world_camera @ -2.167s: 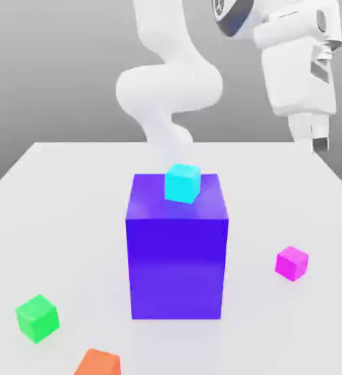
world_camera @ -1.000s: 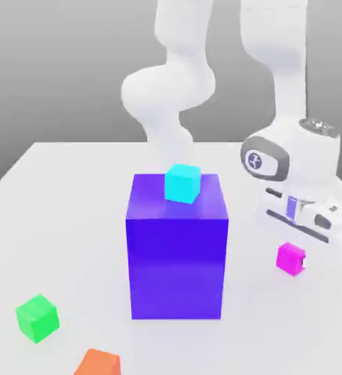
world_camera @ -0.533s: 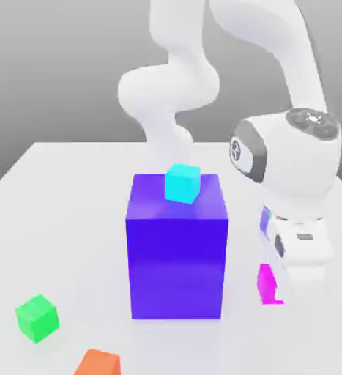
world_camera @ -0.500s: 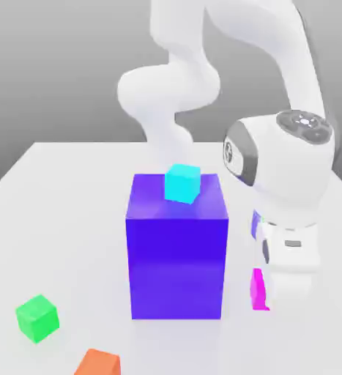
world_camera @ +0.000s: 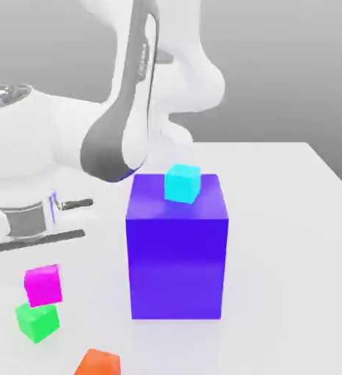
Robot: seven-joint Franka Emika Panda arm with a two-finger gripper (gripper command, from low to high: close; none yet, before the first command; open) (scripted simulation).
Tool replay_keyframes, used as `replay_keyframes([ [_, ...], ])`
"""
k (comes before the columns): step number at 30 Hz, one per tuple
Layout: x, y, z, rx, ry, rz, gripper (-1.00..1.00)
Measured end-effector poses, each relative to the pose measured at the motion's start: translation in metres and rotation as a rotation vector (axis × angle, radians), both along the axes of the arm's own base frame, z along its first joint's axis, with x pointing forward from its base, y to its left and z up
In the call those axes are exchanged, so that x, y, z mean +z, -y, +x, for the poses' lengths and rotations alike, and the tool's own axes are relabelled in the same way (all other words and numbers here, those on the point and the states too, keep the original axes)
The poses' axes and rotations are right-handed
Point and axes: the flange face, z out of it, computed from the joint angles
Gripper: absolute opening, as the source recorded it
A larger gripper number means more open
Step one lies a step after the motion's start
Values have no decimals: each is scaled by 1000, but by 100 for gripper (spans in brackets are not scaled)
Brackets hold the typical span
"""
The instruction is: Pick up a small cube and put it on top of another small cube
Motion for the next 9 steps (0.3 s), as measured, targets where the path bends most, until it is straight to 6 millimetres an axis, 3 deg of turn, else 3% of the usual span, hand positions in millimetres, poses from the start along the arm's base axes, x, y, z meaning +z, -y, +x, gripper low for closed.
replay_keyframes([
  [5, -51, 4, -8, -22, 9, -1, -100],
  [6, -61, 4, -9, -23, 8, -1, 100],
  [9, -61, 4, -9, -23, 8, -1, 100],
])
